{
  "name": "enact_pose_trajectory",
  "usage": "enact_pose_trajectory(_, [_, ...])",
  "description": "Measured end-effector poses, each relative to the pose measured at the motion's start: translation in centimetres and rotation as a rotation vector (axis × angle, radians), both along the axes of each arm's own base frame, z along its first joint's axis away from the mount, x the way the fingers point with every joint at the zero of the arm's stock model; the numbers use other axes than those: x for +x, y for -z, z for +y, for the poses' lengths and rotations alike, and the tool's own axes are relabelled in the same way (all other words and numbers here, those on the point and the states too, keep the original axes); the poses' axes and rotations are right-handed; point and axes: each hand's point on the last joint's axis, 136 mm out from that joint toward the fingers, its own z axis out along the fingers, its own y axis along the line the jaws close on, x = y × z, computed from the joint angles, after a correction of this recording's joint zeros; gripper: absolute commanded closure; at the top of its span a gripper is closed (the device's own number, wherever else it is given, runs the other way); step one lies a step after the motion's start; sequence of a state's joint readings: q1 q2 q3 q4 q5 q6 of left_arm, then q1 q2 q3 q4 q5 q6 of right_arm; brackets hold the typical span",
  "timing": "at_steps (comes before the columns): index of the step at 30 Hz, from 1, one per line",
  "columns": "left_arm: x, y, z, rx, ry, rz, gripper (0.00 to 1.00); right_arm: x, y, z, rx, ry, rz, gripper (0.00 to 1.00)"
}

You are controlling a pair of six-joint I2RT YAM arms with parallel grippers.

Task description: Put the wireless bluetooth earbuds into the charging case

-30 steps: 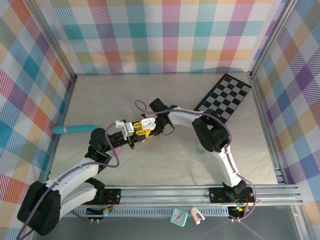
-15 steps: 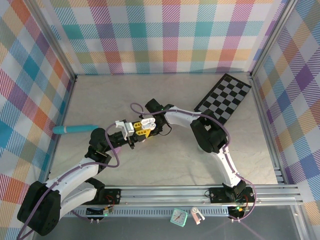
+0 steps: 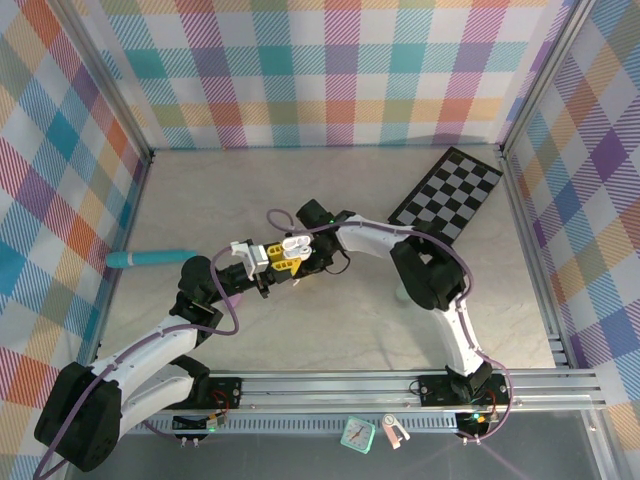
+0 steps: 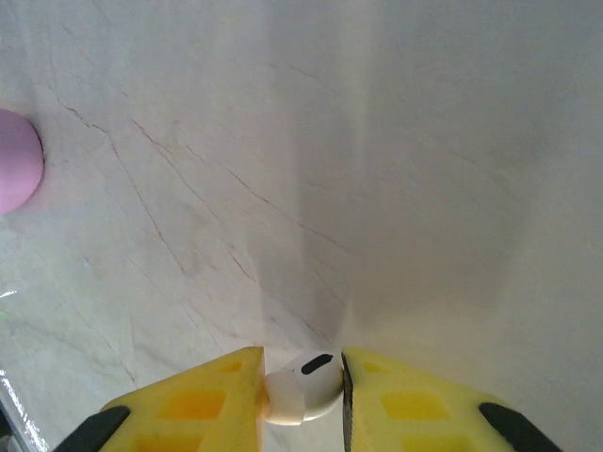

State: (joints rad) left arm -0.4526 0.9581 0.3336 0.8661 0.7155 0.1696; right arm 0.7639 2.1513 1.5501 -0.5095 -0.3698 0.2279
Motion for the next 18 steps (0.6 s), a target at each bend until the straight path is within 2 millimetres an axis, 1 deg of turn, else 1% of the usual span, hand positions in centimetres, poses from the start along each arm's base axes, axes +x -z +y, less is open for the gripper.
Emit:
enact_pose_trajectory(3, [0.0, 0.0, 0.0, 0.002, 0.000, -0.003, 0.86, 1.1, -1.0, -2.1, -0.011, 0.049, -0.028, 0.73])
enact_pose_trajectory(9, [0.1, 0.1, 0.0, 0.006, -0.004, -0.005, 0.86, 3.6, -3.4, -7.0, -0.028, 0.168, -0.102, 0.73])
enact_pose_trajectory(12, [0.3, 0.7, -0.1, 0.020, -0.006, 0.010, 0.86, 4.4, -4.4, -9.3, -0.045, 0.219, -0.143, 0.73])
enact_pose_trajectory(15, [0.7, 1.6, -0.2, 0.037, -0.013, 0.035, 0.86, 4.3, -5.1, -10.5, -0.059, 0.214, -0.191, 0.73])
enact_pose_trajectory(18, [0.9, 1.9, -0.2, 0.043, -0.017, 0.041, 0.86, 3.3, -4.9, -10.9, -0.072, 0.176, -0.207, 0.73])
